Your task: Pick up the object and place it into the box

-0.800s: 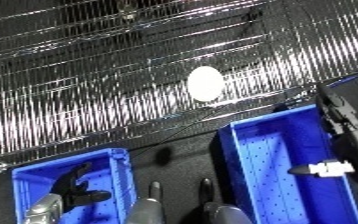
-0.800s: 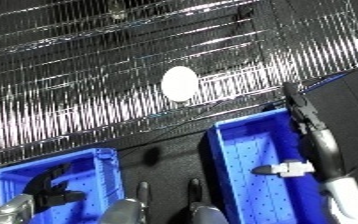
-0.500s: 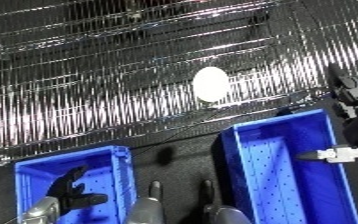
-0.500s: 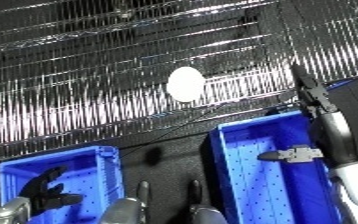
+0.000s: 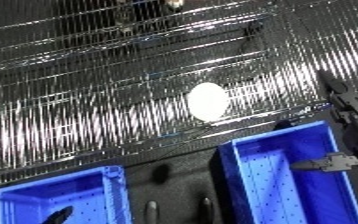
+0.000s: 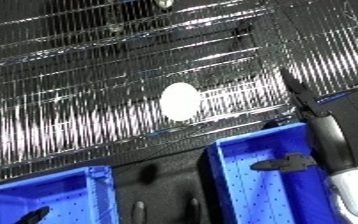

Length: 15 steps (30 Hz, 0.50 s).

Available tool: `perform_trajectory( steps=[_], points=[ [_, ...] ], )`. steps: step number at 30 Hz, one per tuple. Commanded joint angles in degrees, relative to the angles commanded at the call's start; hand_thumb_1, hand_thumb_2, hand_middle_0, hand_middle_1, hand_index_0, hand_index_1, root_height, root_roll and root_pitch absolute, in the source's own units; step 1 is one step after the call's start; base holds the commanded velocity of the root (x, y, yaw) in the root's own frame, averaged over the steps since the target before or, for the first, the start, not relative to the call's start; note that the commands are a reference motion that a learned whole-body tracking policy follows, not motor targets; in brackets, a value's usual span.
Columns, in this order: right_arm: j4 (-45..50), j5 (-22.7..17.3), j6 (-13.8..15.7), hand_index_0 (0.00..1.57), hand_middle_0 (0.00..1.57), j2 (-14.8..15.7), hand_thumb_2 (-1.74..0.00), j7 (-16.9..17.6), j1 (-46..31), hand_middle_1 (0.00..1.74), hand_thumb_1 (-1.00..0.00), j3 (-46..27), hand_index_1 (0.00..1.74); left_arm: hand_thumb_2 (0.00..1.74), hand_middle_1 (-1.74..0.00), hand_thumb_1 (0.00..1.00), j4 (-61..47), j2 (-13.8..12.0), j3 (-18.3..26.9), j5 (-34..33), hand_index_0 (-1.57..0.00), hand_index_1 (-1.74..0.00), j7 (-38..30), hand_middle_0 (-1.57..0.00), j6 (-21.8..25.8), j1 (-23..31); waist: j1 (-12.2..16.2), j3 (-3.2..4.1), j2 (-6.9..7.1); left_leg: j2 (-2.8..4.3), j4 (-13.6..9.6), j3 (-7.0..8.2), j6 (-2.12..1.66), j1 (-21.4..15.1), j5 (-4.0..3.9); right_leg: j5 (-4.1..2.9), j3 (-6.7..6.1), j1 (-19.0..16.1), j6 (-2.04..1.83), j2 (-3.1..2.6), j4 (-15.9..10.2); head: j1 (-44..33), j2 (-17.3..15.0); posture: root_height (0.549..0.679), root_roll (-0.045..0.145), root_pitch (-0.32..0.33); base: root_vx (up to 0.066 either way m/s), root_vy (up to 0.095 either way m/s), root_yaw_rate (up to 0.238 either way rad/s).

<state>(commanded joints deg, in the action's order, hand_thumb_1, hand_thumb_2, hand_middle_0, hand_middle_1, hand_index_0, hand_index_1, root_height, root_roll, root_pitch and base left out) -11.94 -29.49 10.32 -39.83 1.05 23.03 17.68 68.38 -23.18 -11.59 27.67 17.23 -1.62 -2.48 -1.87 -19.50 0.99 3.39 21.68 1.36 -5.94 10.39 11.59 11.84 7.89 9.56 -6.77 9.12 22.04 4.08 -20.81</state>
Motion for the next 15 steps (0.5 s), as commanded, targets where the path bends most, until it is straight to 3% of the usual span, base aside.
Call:
perform_trajectory(
  steps=[5,11,15],
  points=[
    [-0.1,0.6,-0.9,0.0,0.0,-0.4,0.0,-0.2,2.5,0.0,0.0,1.6,0.0,0.0,0.0,0.0,-1.6,-0.8,-1.1,1.4,0.0,0.0,0.1,0.0,0.7,-1.1,-0.2,-2.19,-0.43,-0.39,4.8,-0.39,0.37,4.7,1.2,0.93,-0.77,4.6,0.08,0.32,4.9,1.6,7.3,0.662,0.039,-0.001,-0.05,0.013,0.06],
    [-1.7,0.7,-1.7,0.0,0.0,0.1,0.0,-0.4,6.1,0.0,0.0,3.2,0.0,0.0,0.0,0.0,-3.6,-0.8,-2.4,2.8,0.0,0.0,-0.3,0.0,0.8,-1.9,-0.5,-3.75,-0.99,-0.96,9.8,-0.78,1.18,9.9,2.49,2.48,-1.4,10.2,0.39,0.54,11.3,3.2,12.6,0.654,0.044,0.018,-0.034,0.008,0.071],
    [-2.6,0.3,-2.5,0.0,0.0,0.4,0.0,-0.5,8.6,0.0,0.0,3.9,0.0,0.0,0.0,0.0,-4.4,-0.6,-3.1,3.1,0.0,0.0,-0.4,0.0,1.0,-1.8,-0.9,-4.6,-1.49,-1.2,12.7,-0.85,1.45,12.8,3.23,3.48,-1.62,13.4,0.66,0.65,15.1,4.1,14.7,0.647,0.045,0.029,-0.024,0.001,0.061]
  ],
)
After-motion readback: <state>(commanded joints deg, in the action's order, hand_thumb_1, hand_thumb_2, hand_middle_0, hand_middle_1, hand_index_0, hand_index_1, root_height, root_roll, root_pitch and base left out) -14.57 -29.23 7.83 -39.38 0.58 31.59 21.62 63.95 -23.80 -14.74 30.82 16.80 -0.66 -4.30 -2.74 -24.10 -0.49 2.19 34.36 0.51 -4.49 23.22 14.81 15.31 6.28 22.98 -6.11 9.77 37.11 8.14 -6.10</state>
